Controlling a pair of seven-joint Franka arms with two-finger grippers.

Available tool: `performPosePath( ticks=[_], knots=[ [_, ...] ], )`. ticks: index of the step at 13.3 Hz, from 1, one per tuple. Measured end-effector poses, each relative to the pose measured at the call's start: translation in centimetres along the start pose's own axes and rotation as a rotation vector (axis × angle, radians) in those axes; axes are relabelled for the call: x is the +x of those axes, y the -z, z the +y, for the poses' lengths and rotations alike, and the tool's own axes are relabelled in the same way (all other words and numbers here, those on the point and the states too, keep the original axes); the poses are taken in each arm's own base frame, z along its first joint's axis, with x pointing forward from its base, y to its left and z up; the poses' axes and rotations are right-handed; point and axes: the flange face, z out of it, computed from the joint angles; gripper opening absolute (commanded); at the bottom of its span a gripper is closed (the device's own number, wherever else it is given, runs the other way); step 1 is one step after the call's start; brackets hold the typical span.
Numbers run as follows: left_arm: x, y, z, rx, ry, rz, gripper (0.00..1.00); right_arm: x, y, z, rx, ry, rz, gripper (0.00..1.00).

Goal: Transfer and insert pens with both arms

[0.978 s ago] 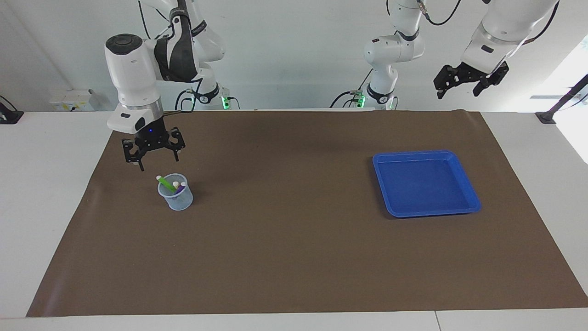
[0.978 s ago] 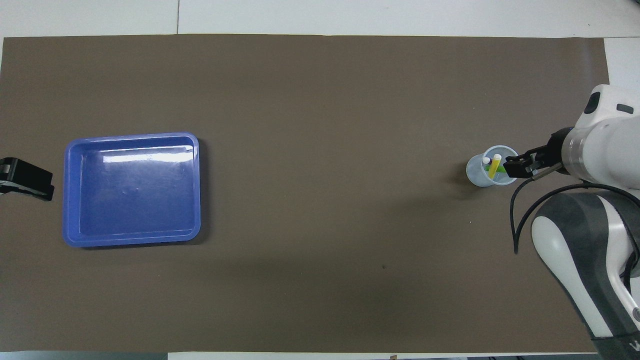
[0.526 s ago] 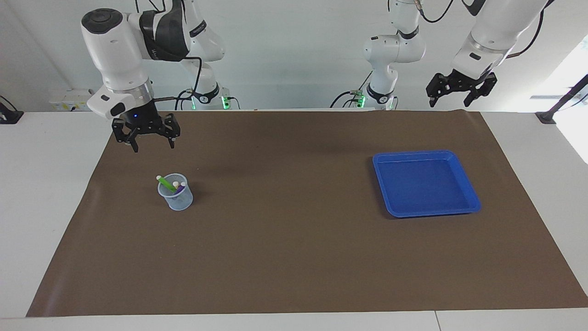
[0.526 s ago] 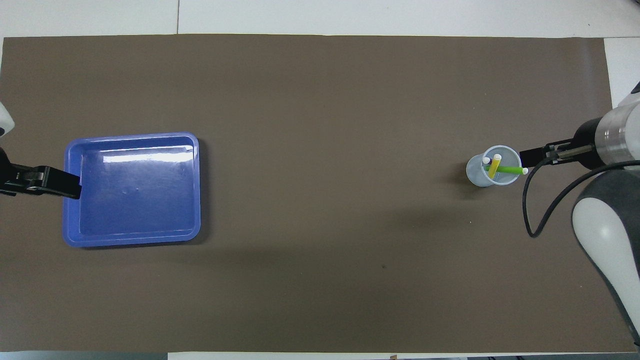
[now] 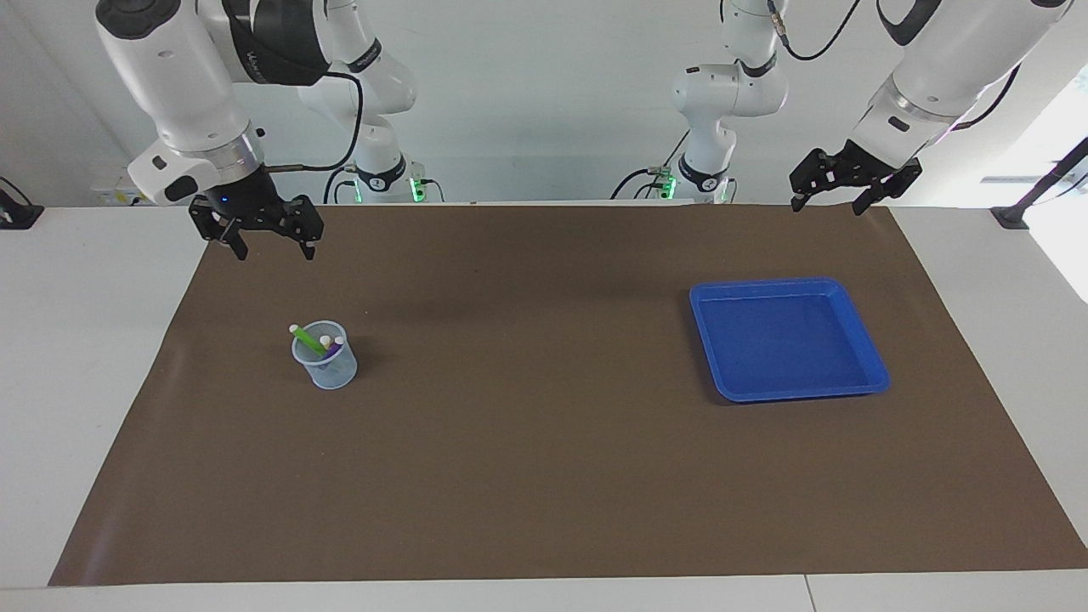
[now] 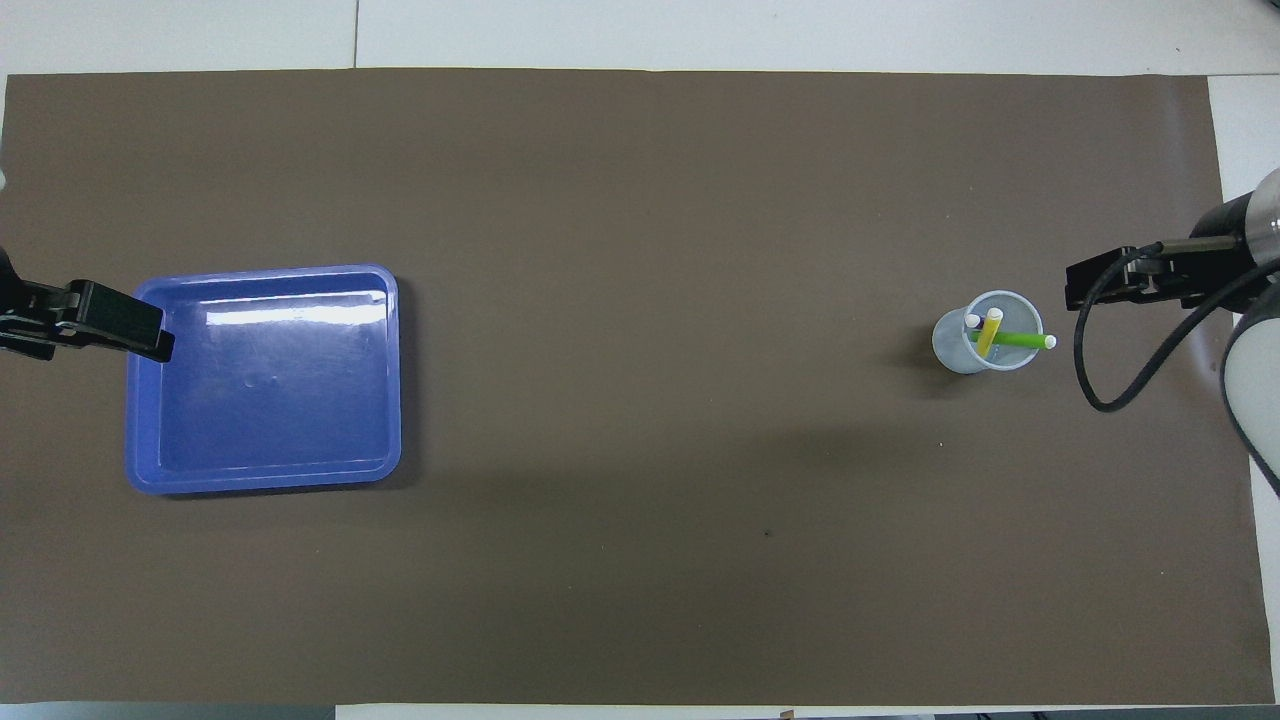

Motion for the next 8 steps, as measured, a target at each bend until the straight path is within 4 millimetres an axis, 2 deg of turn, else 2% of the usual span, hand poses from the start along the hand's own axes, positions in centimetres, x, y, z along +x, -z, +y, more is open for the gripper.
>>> performPosePath(
  ticks=[3, 8],
  knots=[
    [-0.2, 0.0, 0.3, -0.001, -0.007, -0.015, 1.00, -0.4, 0.8, -0.2, 0.002, -0.005, -0.002, 1.00],
    [-0.3, 0.0, 0.9, 0.000, -0.019, -0.018, 1.00, -1.2, 1.8, 0.6, 0.001, -0.021, -0.006, 1.00]
  ],
)
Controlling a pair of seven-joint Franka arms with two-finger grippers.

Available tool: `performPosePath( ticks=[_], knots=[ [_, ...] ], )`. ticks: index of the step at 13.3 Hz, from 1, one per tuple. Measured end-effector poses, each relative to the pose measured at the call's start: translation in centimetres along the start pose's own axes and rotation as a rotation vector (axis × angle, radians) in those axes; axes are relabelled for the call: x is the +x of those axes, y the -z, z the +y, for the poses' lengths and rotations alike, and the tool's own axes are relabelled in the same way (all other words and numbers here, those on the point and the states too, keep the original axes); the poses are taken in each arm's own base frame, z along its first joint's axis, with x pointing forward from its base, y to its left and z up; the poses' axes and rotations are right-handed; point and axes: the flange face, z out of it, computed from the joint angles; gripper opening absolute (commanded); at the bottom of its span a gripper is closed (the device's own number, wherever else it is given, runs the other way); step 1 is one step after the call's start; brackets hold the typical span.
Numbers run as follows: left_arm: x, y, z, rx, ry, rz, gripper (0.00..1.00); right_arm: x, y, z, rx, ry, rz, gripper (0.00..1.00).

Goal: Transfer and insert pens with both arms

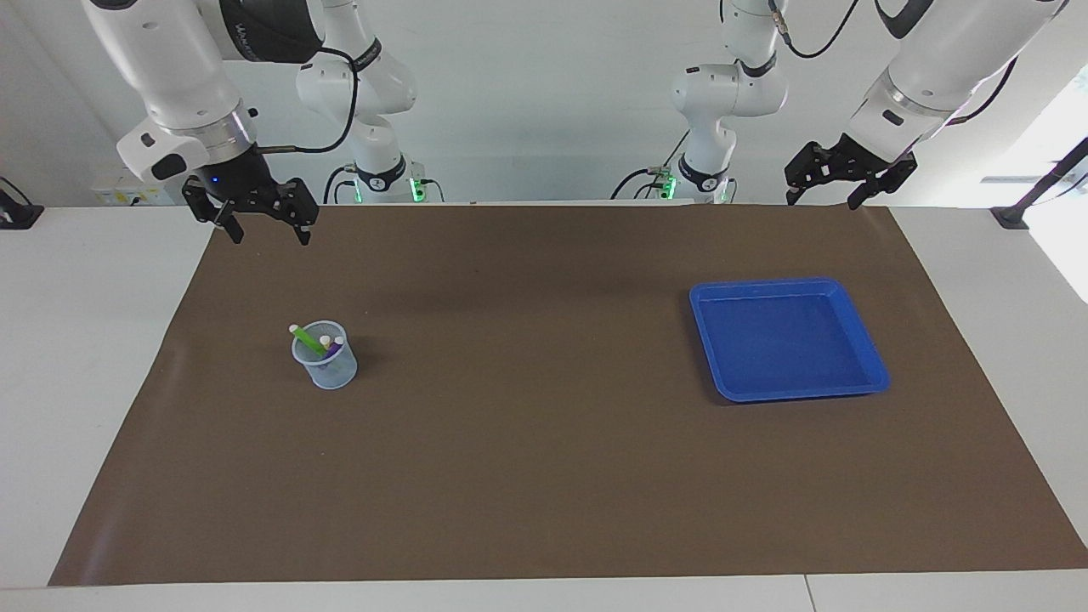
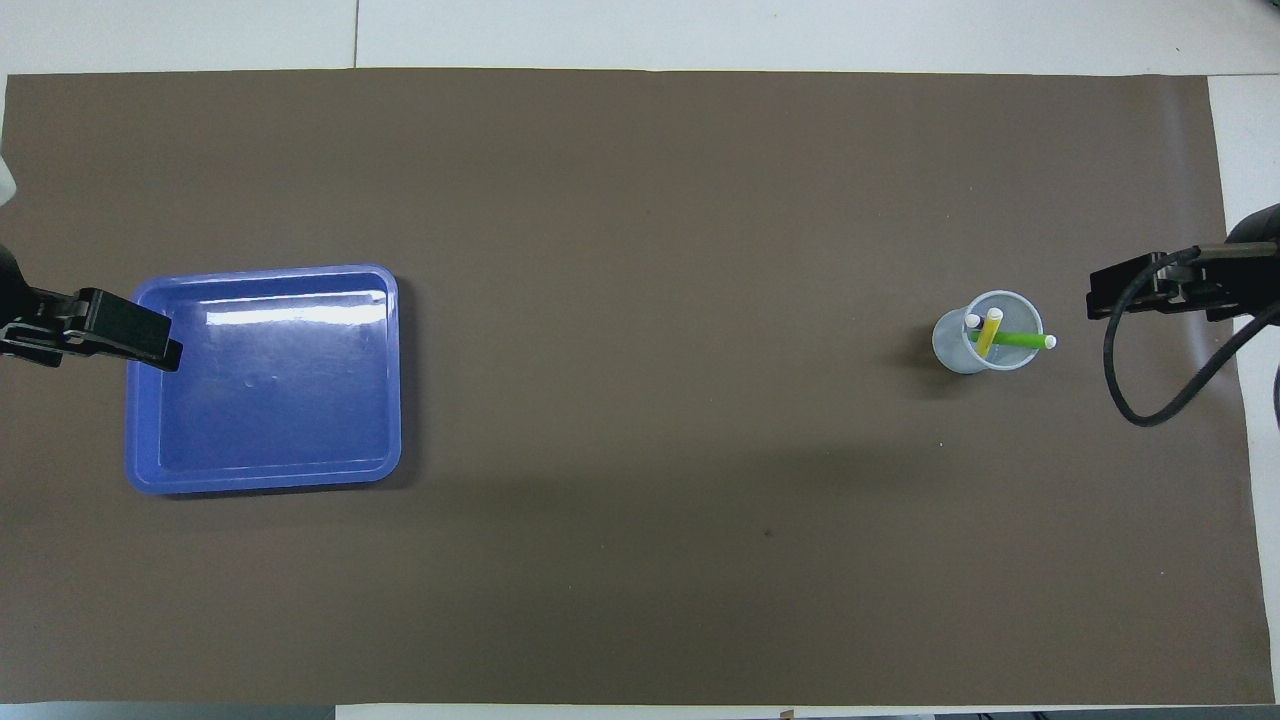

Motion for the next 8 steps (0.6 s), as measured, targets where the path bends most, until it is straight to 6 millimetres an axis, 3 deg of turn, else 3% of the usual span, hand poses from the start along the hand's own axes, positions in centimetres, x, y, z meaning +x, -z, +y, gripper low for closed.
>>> performPosePath(
  ticks=[8],
  knots=[
    [-0.08, 0.13, -0.17, 0.001, 0.003, 0.004, 1.00, -0.27, 0.11, -0.61, 0.001, 0.011, -0.014, 1.00]
  ],
)
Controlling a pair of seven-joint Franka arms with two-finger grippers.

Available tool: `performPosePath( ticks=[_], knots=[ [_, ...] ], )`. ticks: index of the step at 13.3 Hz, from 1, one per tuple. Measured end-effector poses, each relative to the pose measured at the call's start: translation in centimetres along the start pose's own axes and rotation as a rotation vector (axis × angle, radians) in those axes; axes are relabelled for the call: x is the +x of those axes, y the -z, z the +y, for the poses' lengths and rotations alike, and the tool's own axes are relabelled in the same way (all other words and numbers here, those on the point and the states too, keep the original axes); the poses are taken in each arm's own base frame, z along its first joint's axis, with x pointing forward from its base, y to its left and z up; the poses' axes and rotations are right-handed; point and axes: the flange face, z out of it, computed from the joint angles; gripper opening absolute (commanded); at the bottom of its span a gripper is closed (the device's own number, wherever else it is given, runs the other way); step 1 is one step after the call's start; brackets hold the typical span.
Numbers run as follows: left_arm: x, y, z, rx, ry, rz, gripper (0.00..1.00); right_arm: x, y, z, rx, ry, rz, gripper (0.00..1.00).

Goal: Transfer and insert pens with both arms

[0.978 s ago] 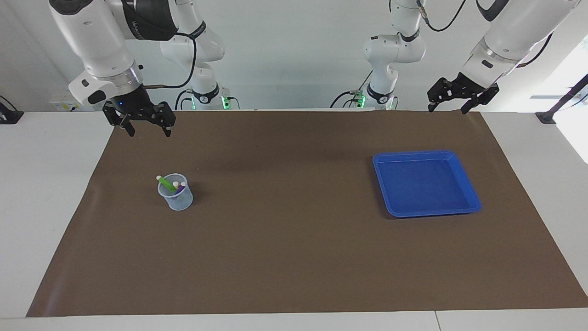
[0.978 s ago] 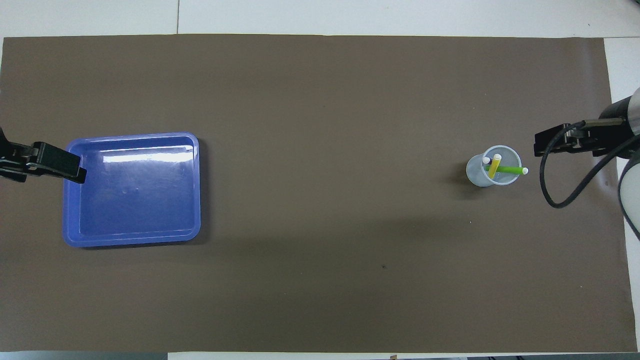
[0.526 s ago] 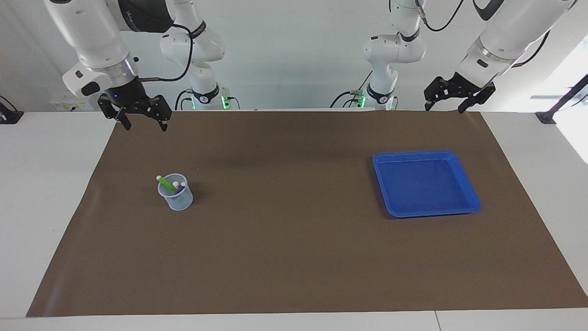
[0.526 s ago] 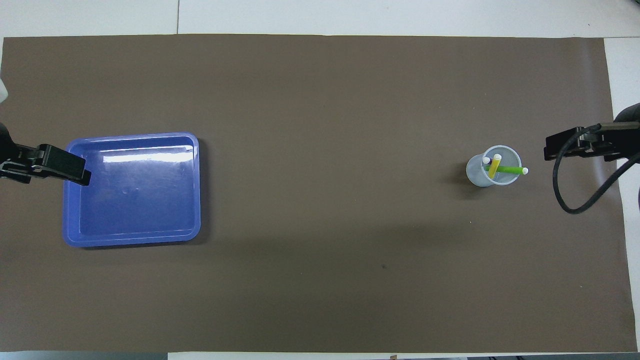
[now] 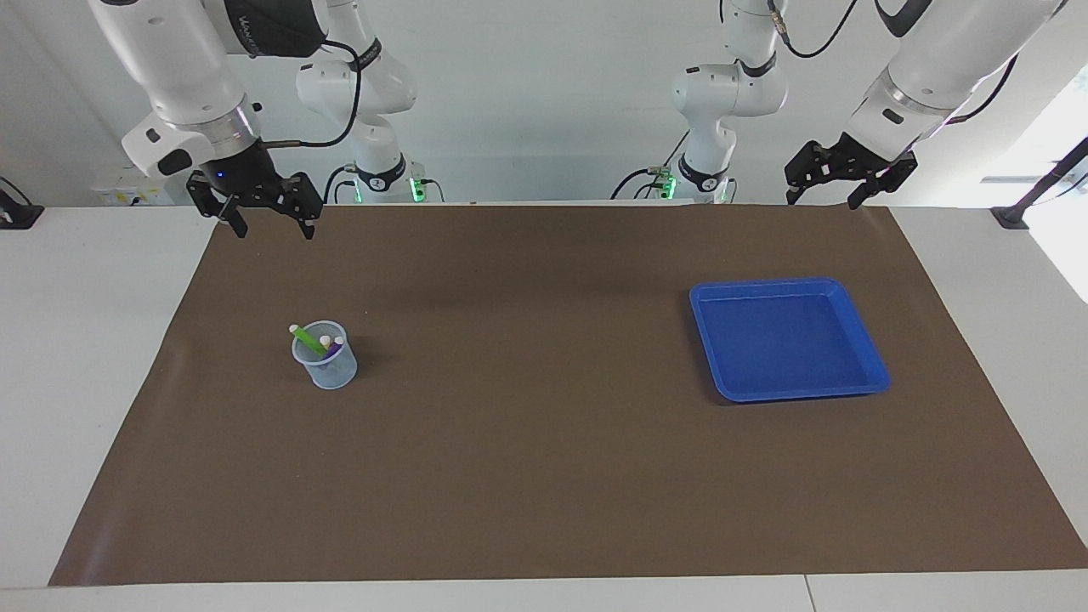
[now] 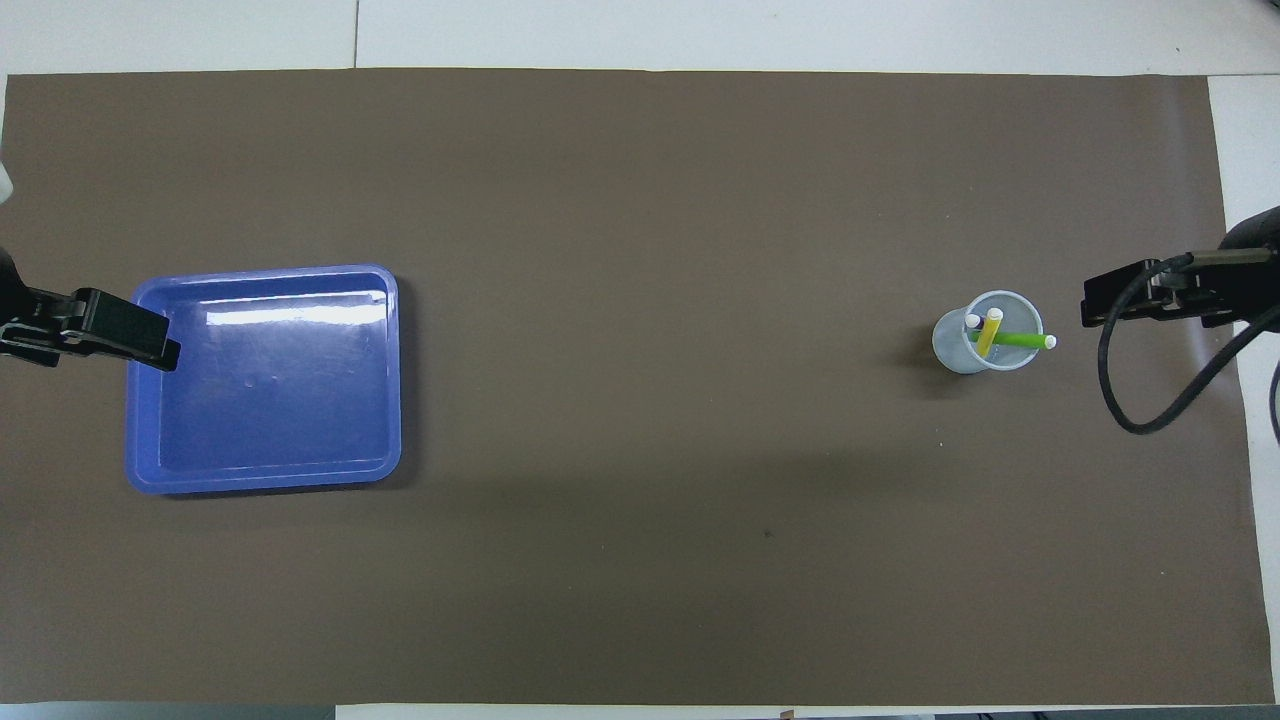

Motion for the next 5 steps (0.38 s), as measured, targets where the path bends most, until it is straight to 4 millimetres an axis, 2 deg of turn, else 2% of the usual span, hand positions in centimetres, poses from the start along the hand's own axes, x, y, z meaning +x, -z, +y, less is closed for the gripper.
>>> performPosePath(
  ticks=[5],
  knots=[
    [-0.02, 0.04, -0.37, -0.001, 0.007, 0.001, 1.00, -0.01, -0.02, 0.10, 0.000, -0.002, -0.002, 1.00]
  ],
)
